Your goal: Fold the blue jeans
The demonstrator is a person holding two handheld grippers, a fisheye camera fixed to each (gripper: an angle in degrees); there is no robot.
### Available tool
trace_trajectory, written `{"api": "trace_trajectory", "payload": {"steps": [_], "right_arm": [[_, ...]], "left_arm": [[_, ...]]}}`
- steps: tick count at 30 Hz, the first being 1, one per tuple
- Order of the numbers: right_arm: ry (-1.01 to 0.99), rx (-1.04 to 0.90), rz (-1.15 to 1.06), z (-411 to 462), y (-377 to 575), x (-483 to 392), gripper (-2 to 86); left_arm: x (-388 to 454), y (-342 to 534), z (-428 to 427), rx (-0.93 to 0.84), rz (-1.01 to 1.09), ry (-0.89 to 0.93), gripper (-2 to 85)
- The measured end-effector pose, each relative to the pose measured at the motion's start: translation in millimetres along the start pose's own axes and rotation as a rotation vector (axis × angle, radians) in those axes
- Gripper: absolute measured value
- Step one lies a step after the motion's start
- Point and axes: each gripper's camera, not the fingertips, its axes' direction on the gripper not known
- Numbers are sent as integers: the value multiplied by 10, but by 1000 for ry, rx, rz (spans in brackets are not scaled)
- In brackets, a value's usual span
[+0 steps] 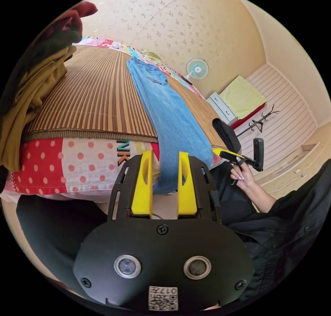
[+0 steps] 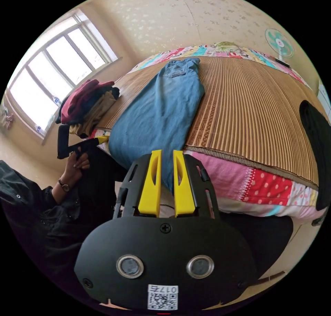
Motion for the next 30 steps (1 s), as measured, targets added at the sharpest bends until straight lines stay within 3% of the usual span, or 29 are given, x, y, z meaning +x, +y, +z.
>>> {"api": "trace_trajectory", "payload": {"steps": [2, 5, 12, 16, 21, 26, 30], "right_arm": [[60, -15, 19, 4, -7, 50, 85], [-33, -75, 76, 93, -24, 245, 99], [-190, -107, 128, 122, -15, 569, 65], [-241, -154, 25, 95, -68, 663, 45], [-243, -196, 48, -37, 18, 776, 36], [-225, -187, 62, -132, 161, 918, 45], [-335, -64, 100, -363, 73, 1215, 77]], "left_arm": [[17, -18, 39, 3, 6, 22, 117], [-2, -69, 183, -23, -14, 78, 125], [104, -183, 422, -97, -30, -77, 71], [144, -241, 550, -189, 8, -57, 43], [205, -146, 581, -255, 4, -49, 4], [202, -118, 571, -270, -28, -69, 44], [151, -234, 414, -144, -6, 3, 95]]}}
